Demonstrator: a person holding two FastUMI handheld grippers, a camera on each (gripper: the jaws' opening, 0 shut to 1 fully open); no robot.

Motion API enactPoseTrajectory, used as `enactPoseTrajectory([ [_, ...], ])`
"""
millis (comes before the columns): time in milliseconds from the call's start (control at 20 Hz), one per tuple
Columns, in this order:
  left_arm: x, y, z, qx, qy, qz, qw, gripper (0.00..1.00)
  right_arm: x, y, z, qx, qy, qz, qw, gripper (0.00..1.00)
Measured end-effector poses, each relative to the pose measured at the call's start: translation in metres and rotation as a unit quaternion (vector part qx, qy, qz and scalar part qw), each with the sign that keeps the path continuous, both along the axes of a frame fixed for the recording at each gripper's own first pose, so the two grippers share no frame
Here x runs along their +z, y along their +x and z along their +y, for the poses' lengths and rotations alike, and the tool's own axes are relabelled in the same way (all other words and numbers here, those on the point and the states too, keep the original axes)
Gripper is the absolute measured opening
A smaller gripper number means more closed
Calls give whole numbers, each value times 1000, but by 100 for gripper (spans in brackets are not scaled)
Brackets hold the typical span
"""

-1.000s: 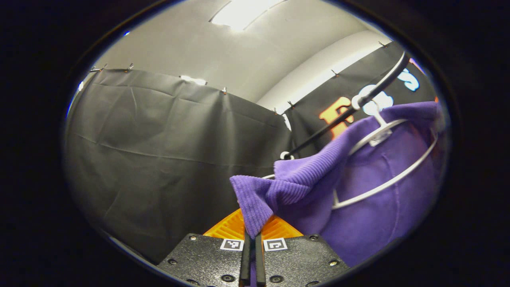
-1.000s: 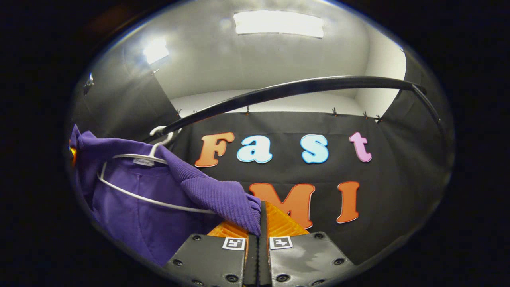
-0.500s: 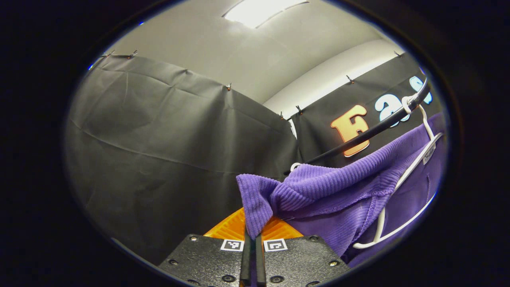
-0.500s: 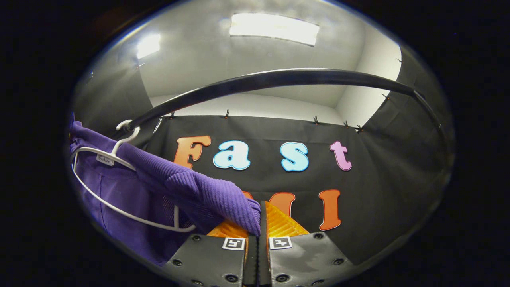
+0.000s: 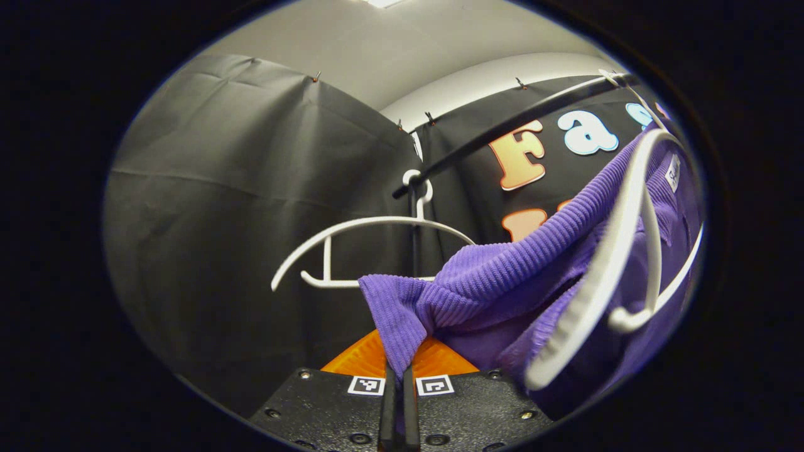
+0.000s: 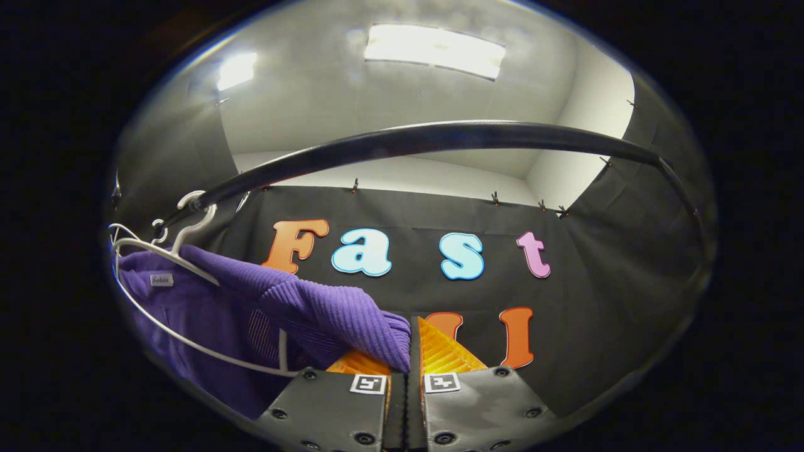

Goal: Grasp the clothes on the hanger with both hands and then place them into the laundry hamper below.

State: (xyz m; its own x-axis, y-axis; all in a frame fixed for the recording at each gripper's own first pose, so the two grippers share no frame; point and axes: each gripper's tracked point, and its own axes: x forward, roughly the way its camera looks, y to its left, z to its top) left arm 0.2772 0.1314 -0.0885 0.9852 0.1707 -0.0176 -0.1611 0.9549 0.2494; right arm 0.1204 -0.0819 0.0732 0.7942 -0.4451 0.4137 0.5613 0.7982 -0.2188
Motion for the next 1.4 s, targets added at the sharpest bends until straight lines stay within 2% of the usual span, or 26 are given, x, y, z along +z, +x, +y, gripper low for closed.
enactPoseTrajectory([
  [200, -67, -19, -17, -22, -19, 49, 998, 5, -12, 10, -11, -4, 13, 18, 1000, 8],
  [400, -95, -46, -37, -48, -16, 70, 996, 5, -15, 10, -37, -24, 14, 20, 999, 8],
  [450, -101, -54, -37, -50, -18, 76, 996, 7, -17, 10, -45, -33, 12, 21, 999, 4],
  [550, -106, -64, -38, -51, -23, 85, 995, 5, -21, 13, -61, -40, 14, 24, 999, 12],
  [700, -105, -70, -39, -53, -26, 92, 994, 5, -37, 14, -77, -27, 20, 36, 999, 5],
  [800, -99, -79, -33, -51, -20, 92, 994, 5, -49, 9, -91, -27, 22, 47, 998, 8],
  [900, -93, -95, -32, -50, -17, 92, 994, 5, -63, 0, -98, -24, 34, 60, 997, 5],
  [1000, -88, -110, -32, -45, -11, 94, 994, 5, -76, -11, -98, -18, 39, 74, 996, 10],
  [1150, -84, -129, -35, -38, -15, 97, 994, 5, -90, -21, -85, 0, 36, 100, 994, 10],
  [1250, -85, -138, -36, -39, -19, 108, 993, 5, -104, -25, -64, 36, 29, 125, 991, 10],
  [1400, -88, -152, -52, -52, -26, 123, 991, 5, -134, -26, -28, 88, 2, 184, 979, 10],
])
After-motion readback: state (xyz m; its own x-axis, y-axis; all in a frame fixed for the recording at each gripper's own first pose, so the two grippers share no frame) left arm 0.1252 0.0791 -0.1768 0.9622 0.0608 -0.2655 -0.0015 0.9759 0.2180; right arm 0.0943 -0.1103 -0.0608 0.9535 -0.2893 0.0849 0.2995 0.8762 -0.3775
